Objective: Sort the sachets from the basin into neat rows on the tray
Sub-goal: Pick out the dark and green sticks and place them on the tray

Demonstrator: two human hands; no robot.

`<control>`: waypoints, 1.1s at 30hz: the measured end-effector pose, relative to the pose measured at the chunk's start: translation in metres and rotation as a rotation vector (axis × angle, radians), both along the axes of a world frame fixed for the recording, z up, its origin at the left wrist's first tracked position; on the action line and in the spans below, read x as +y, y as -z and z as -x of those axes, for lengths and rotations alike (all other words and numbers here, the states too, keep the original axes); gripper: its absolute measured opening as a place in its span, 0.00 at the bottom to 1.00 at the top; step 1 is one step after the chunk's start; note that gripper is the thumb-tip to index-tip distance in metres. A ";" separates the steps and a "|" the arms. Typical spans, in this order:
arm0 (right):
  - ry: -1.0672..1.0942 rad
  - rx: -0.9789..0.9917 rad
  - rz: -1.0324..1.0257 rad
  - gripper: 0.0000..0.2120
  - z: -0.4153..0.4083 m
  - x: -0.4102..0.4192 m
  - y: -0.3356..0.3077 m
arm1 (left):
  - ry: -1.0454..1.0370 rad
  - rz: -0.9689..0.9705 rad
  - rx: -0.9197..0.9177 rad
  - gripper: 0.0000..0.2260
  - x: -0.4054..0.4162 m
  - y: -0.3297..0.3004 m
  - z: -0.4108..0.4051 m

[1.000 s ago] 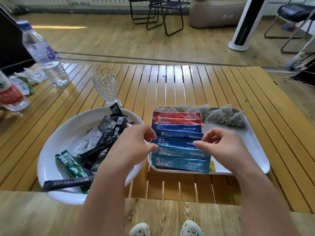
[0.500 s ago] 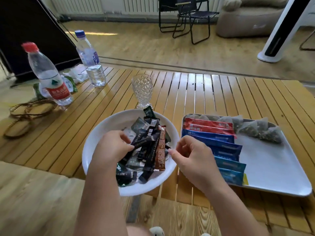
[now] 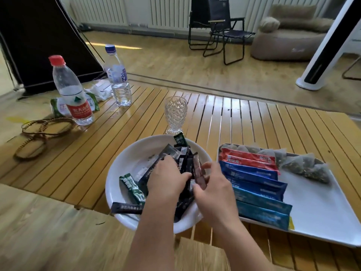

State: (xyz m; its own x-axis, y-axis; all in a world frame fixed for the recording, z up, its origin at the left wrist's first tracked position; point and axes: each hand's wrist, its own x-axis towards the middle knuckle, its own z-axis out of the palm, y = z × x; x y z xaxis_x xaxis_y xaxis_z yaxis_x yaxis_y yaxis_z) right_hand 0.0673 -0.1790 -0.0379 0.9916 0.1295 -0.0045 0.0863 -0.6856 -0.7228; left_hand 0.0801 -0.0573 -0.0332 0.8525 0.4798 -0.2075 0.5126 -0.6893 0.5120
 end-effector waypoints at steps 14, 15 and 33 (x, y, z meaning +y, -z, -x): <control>0.068 0.447 -1.110 0.16 -0.030 -0.099 -0.041 | -0.084 0.026 -0.119 0.06 -0.002 -0.005 -0.004; 0.111 0.446 -1.106 0.13 -0.029 -0.100 -0.040 | -0.095 0.107 -0.197 0.06 -0.003 -0.009 -0.004; 0.389 0.308 -1.136 0.09 -0.032 -0.120 -0.030 | 0.013 1.181 -0.418 0.16 -0.052 -0.041 -0.005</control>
State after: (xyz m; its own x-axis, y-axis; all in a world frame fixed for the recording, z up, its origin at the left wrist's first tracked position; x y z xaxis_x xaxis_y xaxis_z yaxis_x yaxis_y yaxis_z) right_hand 0.0994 -0.2992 -0.0080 0.9426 -0.0904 -0.3215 -0.2610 0.4010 -0.8781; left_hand 0.0852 -0.1093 0.0081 0.9600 0.1766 -0.2175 0.1586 0.2974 0.9415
